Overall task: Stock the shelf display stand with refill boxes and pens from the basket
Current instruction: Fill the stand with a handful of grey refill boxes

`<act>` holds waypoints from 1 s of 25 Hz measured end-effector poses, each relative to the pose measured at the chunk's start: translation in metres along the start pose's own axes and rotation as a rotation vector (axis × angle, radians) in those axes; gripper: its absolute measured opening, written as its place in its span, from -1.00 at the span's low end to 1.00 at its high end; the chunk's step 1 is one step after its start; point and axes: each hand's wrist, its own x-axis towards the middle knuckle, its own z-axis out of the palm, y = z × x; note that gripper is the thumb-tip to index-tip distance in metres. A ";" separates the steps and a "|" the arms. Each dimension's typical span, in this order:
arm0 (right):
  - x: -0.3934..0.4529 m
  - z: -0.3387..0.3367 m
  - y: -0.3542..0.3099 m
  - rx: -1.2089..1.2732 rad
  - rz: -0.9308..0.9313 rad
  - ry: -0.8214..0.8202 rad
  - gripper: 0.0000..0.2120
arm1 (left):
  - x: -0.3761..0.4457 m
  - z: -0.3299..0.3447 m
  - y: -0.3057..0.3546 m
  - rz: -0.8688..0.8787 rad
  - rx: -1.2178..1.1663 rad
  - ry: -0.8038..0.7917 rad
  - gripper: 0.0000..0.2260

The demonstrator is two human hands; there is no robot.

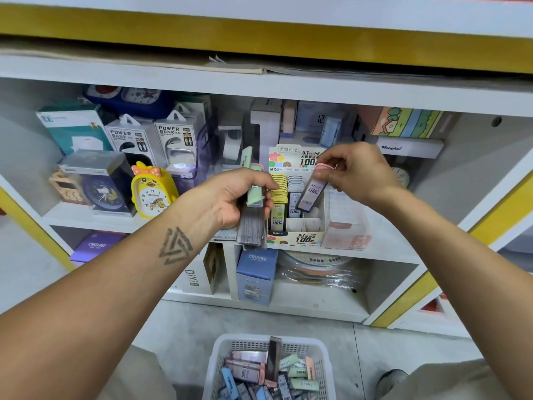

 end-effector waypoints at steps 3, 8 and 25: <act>0.002 0.002 0.001 -0.025 -0.030 0.054 -0.90 | 0.001 0.000 0.000 -0.003 -0.010 -0.011 -0.82; 0.004 0.003 0.004 -0.230 -0.187 0.111 -0.86 | 0.002 0.002 -0.001 -0.021 -0.003 -0.035 -0.85; -0.002 0.027 -0.016 0.124 0.052 -0.065 -0.88 | -0.001 0.008 -0.004 0.002 0.127 -0.241 -0.87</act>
